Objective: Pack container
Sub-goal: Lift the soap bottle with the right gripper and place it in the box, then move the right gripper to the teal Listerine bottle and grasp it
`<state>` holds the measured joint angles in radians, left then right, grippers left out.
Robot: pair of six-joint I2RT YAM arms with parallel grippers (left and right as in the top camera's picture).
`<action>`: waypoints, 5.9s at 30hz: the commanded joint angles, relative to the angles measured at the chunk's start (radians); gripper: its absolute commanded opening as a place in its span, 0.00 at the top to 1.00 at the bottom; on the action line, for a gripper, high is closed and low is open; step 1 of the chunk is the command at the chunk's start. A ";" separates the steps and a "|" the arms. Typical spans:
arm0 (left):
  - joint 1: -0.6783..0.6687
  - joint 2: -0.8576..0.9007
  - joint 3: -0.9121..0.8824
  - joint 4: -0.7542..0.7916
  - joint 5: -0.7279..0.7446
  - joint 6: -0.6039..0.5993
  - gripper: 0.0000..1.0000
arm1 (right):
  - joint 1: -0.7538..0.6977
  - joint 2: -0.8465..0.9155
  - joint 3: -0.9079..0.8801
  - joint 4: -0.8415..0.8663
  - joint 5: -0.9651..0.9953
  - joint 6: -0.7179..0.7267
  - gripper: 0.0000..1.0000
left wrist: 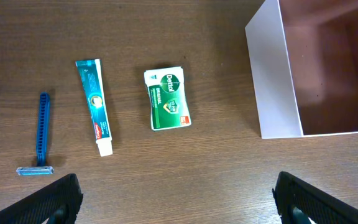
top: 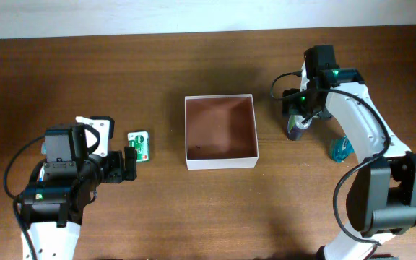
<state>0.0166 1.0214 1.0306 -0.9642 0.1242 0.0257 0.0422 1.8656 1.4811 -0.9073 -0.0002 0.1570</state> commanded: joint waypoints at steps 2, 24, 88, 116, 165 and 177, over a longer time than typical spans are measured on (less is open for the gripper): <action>0.003 0.002 0.021 0.003 0.010 -0.010 0.01 | 0.002 0.005 0.014 0.003 0.013 0.005 0.32; 0.003 0.002 0.021 0.005 0.010 -0.010 0.01 | 0.003 0.004 0.014 -0.010 0.012 0.005 0.62; 0.003 0.002 0.021 0.006 0.011 -0.010 0.01 | 0.580 0.201 0.293 0.087 0.126 0.376 0.96; 0.003 0.002 0.021 0.006 0.010 -0.010 0.01 | 0.536 -0.190 0.338 -0.151 0.334 0.263 0.02; 0.003 0.002 0.021 0.005 0.011 -0.010 0.01 | -0.324 -0.254 -0.266 -0.037 0.085 0.172 0.56; 0.003 0.002 0.021 0.005 0.011 -0.010 0.01 | -0.324 -0.254 -0.266 -0.034 0.086 0.172 0.74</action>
<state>0.0166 1.0214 1.0306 -0.9604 0.1242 0.0257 -0.2790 1.6096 1.2224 -0.9398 0.0776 0.3328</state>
